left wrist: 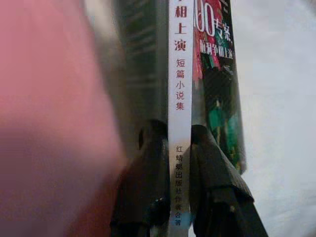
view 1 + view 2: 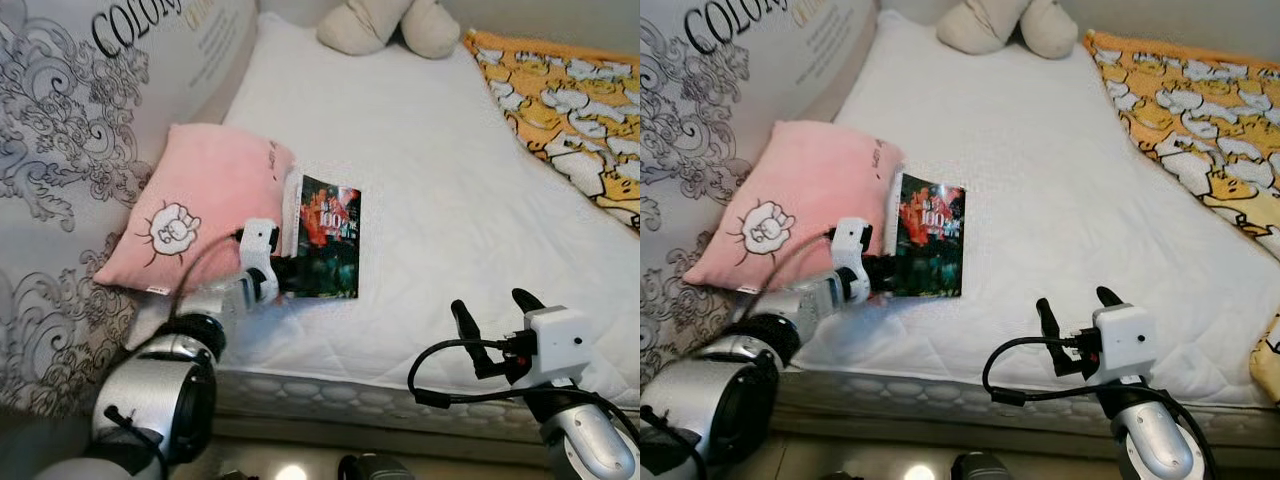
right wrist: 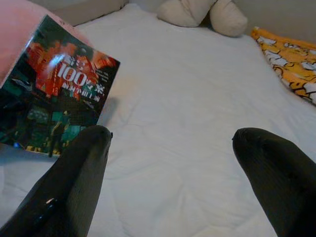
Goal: Clean up the room
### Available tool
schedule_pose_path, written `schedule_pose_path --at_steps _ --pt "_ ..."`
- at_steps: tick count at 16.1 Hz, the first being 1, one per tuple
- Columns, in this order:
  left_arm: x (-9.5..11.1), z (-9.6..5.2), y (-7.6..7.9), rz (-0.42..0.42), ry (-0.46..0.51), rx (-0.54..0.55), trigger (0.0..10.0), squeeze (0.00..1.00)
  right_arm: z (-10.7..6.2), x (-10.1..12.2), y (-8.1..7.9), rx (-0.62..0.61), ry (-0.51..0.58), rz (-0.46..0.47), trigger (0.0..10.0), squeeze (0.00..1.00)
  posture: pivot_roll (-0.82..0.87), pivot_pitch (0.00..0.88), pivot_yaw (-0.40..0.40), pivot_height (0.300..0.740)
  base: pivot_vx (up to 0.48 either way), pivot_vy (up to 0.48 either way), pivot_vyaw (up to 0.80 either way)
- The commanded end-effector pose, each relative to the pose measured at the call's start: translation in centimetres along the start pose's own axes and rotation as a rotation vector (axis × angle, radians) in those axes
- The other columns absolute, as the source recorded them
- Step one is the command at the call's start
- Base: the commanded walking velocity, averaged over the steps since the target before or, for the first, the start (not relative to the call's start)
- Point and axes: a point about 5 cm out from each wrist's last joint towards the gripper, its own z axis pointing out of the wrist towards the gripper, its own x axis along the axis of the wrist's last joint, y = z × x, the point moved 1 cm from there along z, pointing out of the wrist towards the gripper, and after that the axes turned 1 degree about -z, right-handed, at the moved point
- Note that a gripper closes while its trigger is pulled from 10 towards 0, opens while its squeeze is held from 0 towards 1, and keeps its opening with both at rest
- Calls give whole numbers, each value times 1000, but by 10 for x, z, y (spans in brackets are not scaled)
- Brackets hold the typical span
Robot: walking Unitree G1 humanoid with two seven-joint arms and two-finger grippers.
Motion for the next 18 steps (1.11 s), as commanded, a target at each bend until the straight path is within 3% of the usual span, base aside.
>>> schedule_pose_path --at_steps 1,2,4,7,8,12,13,14,15,16,17,18 --pt "3 1 -1 70 -34 23 10000 0 -2 1 0 3 -6 4 10000 0 -365 146 -39 740 0 0 0" --pt "6 1 -1 73 -29 26 10000 0 -2 1 0 2 -8 5 10000 0 -365 146 -39 740 0 0 0" --pt "15 1 -2 208 -49 37 10000 0 -7 0 -3 -7 -22 14 10000 0 -372 151 -24 740 0 0 0" --pt "11 2 -2 250 -70 78 10000 0 -8 0 -3 -24 -31 16 10000 0 -388 149 -8 740 0 0 0" --pt "4 2 -3 312 -101 102 10000 0 -9 -1 -3 -30 -34 17 10000 0 -389 148 -5 740 0 0 0" --pt "-6 5 3 298 -120 104 10000 0 -9 -1 -4 -30 -39 17 10000 0 -388 148 -3 740 0 0 0" --pt "-7 6 5 286 -117 95 10000 0 -9 -1 -4 -31 -41 19 10000 0 -383 148 -3 740 0 0 0" --pt "-7 8 10 209 -97 82 10000 0 -9 -2 -5 -30 -43 20 10000 0 -382 147 -2 740 0 0 0" --pt "0 13 19 25 -39 67 10000 0 -8 -2 -6 -28 -44 21 10000 0 -378 141 2 740 0 0 0" --pt "4 14 22 -44 -13 67 10000 0 -6 -2 -7 -27 -42 20 10000 0 -377 138 3 740 0 0 0" --pt "13 16 25 -97 15 68 10000 1000 -4 -2 -7 -29 -37 20 10000 0 -375 132 9 740 0 0 0" --pt "13 16 25 -97 15 68 10000 1000 -4 -2 -7 -29 -37 20 10000 0 -375 132 9 740 0 0 0"
